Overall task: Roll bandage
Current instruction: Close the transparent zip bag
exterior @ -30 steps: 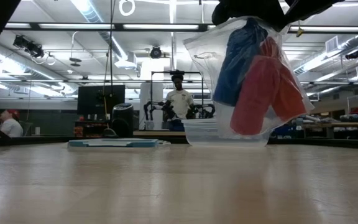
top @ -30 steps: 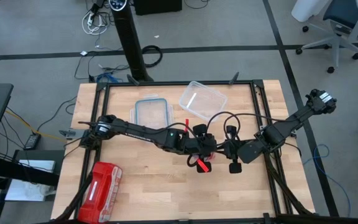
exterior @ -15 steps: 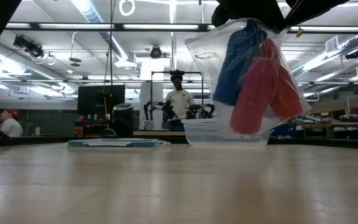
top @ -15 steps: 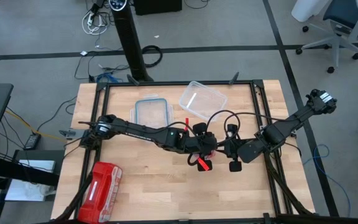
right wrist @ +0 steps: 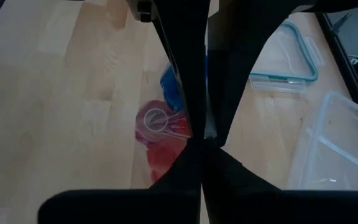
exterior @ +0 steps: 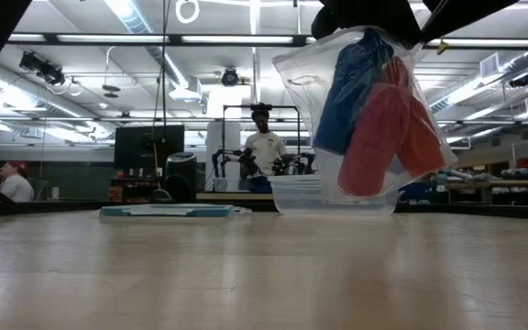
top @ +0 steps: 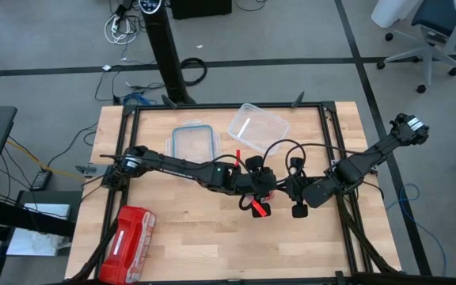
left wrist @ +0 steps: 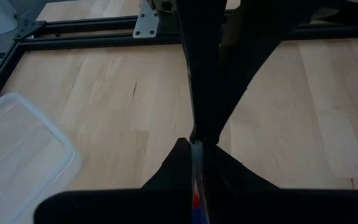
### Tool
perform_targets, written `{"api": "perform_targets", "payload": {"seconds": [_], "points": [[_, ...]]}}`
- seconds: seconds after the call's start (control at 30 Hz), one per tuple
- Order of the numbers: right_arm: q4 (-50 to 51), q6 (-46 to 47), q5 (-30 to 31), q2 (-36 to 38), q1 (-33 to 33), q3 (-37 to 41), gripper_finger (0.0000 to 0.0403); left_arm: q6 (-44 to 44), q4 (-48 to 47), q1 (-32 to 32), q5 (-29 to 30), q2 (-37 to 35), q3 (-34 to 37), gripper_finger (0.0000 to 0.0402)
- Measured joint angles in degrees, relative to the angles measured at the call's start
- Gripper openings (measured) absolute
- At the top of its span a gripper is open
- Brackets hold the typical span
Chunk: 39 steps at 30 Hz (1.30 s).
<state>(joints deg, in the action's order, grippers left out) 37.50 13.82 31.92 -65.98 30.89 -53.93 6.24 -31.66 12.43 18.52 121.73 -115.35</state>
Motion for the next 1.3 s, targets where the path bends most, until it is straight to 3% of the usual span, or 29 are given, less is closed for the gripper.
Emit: {"api": "perform_targets", "payload": {"seconds": [0.43, 0.5, 0.93, 1.3], "points": [[3.9, 3.8, 0.7, 0.2, 0.0, -0.1, 0.0006, 0.1, -0.1, 0.0, -0.5, 0.0, 0.0, 0.0014], [8.4, 6.1, -0.7, -0.2, -0.2, 0.6, 0.0016, 0.2, 1.4, 0.3, -1.8, -0.2, -0.5, 0.0014], [0.9, 6.6, -1.6, 2.0, 1.0, 2.4, 0.0118, -0.1, 1.5, 0.6, -3.2, -0.3, -0.3, 0.0014], [-4.4, 3.5, -1.4, 3.3, 3.0, 2.4, 0.0140, -0.2, 2.1, 0.5, -2.9, -0.2, -0.3, 0.0014]]}}
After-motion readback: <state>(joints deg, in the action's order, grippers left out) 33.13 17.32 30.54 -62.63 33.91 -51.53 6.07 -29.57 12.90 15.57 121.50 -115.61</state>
